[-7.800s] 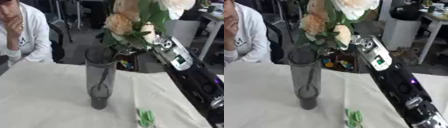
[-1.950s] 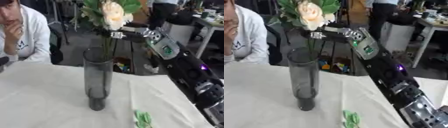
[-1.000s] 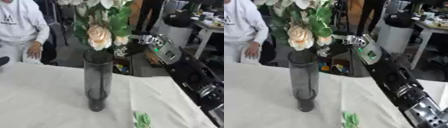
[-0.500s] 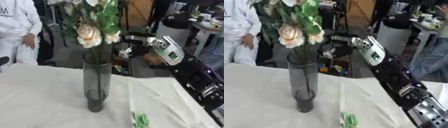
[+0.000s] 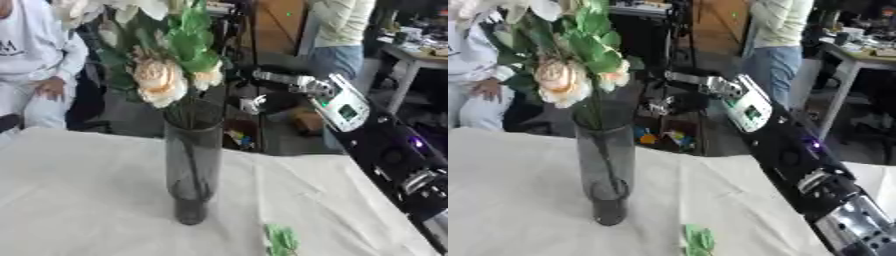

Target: Arrange flowers into the vase.

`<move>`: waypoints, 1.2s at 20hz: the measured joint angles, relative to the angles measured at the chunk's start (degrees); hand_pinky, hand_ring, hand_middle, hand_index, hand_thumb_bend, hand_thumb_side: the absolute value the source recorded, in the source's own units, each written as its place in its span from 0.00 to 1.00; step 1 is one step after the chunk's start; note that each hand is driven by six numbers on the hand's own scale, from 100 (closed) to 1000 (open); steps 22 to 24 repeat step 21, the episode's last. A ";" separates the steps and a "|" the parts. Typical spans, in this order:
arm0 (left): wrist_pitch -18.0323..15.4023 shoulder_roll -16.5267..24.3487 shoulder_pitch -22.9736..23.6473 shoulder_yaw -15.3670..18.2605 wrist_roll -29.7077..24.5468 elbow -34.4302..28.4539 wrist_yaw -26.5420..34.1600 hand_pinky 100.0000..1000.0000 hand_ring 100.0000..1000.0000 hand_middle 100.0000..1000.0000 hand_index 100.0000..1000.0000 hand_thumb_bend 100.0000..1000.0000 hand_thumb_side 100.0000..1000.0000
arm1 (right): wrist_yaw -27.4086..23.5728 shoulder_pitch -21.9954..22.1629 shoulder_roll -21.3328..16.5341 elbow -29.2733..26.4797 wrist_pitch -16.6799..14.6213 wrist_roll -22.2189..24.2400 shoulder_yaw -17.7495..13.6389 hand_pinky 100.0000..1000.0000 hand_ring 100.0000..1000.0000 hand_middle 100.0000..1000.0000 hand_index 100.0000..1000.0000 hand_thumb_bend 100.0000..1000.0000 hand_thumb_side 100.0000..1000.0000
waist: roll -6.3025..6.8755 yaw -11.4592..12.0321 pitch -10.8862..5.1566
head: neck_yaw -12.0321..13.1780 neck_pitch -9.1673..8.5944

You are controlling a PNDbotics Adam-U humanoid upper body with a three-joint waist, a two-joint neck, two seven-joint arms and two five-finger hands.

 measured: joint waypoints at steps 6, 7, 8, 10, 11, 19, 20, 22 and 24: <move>0.02 0.00 0.31 0.04 0.05 0.00 0.00 0.75 0.89 0.84 0.97 0.00 1.00 | -0.30 0.00 0.03 0.02 0.80 0.80 -1.35 0.92 1.00 1.00 1.00 0.08 0.62 | 0.21 -0.09 -0.35 | 0.02 0.08; 0.02 0.00 0.36 0.04 0.08 0.00 0.00 0.76 0.89 0.84 0.97 0.00 1.00 | -0.65 0.00 0.03 -0.26 1.01 1.01 -1.52 0.92 1.00 1.00 1.00 0.07 0.62 | 0.33 -0.13 -0.40 | 0.02 0.09; 0.04 0.00 0.38 0.05 0.13 0.00 0.00 0.75 0.89 0.84 0.97 0.00 1.00 | -1.04 0.03 0.01 -0.65 1.24 1.24 -1.59 0.92 1.00 1.00 1.00 0.07 0.63 | 0.42 -0.18 -0.44 | 0.03 0.11; 0.04 0.00 0.39 0.05 0.20 0.00 0.00 0.75 0.89 0.84 0.97 0.00 1.00 | -1.88 0.12 -0.03 -1.62 1.77 1.77 -1.70 0.92 1.00 1.00 1.00 0.07 0.63 | 0.52 -0.37 -0.45 | 0.04 0.15; 0.03 0.00 0.40 0.05 0.22 0.00 0.00 0.75 0.89 0.84 0.97 0.00 1.00 | -2.26 0.32 -0.06 -2.12 2.04 2.04 -1.74 0.92 1.00 1.00 1.00 0.07 0.63 | 0.56 -0.37 -0.45 | 0.05 0.17; 0.02 0.00 0.43 0.06 0.28 0.00 0.00 0.76 0.89 0.84 0.97 0.00 1.00 | -6.19 1.38 -0.63 -6.39 3.96 3.96 -2.29 0.92 1.00 1.00 1.00 0.04 0.70 | 1.10 -0.37 -0.46 | 0.03 0.81; 0.00 0.00 0.43 0.06 0.30 0.00 0.00 0.76 0.89 0.84 0.97 0.00 1.00 | -7.02 1.59 -0.72 -7.20 4.22 4.22 -2.66 0.92 1.00 1.00 1.00 0.03 0.70 | 1.20 -0.37 -0.46 | 0.02 0.91; -0.02 0.00 0.43 0.06 0.32 0.00 0.00 0.76 0.89 0.84 0.97 0.00 1.00 | -7.90 1.63 -0.91 -8.03 4.51 4.51 -3.09 0.92 1.00 1.00 1.00 0.04 0.72 | 1.27 -0.37 -0.45 | 0.02 1.01; -0.02 0.00 0.43 0.06 0.32 0.00 0.00 0.76 0.89 0.84 0.97 0.00 1.00 | -7.90 1.63 -0.91 -8.03 4.51 4.51 -3.09 0.92 1.00 1.00 1.00 0.04 0.72 | 1.27 -0.37 -0.45 | 0.02 1.01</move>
